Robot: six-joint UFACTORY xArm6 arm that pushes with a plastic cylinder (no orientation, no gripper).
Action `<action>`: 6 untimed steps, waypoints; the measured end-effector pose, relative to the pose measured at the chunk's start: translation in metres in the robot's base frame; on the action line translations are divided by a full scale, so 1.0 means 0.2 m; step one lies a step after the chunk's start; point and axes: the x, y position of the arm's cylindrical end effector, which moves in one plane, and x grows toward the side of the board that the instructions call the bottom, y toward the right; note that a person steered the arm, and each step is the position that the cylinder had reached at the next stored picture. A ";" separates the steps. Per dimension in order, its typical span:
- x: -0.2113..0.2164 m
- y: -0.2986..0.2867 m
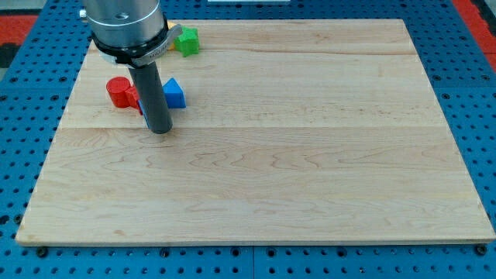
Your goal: Push the blue triangle into the red star
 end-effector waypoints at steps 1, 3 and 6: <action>0.05 0.31; -0.16 0.41; -0.34 0.10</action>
